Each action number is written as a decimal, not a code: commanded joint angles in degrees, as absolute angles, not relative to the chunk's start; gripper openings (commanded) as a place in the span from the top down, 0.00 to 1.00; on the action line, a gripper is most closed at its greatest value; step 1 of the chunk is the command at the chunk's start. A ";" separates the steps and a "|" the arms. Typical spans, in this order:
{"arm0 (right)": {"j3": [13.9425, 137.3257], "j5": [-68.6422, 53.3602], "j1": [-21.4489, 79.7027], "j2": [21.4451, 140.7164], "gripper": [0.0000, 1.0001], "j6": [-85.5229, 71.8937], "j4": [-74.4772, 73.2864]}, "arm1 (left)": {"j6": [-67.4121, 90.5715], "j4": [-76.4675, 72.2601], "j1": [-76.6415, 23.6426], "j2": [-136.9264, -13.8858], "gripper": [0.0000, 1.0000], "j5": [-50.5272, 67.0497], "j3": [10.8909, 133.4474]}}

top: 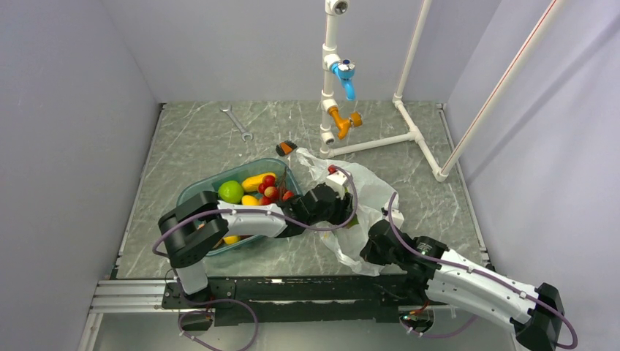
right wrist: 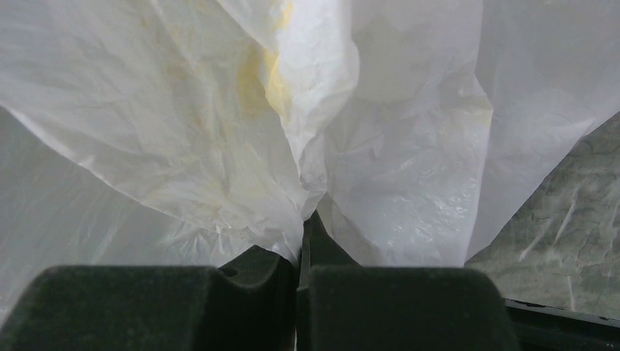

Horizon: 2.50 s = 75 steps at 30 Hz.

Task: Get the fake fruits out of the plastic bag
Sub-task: Take out the fake fruit from the plastic bag.

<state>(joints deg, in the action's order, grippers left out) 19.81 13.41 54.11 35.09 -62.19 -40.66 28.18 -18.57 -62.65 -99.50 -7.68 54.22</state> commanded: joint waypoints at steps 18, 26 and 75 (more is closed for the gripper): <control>19.26 13.63 54.32 33.80 0.99 -62.47 -39.09 | 27.61 -12.96 -64.07 -111.21 0.19 -15.34 66.26; 18.91 13.44 54.30 32.94 1.00 -62.47 -39.02 | 27.25 -15.04 -64.01 -113.77 0.23 -16.29 67.36; 22.28 16.61 54.41 21.21 0.76 -58.57 -41.53 | 30.77 -5.71 -62.85 -97.42 0.74 3.39 56.46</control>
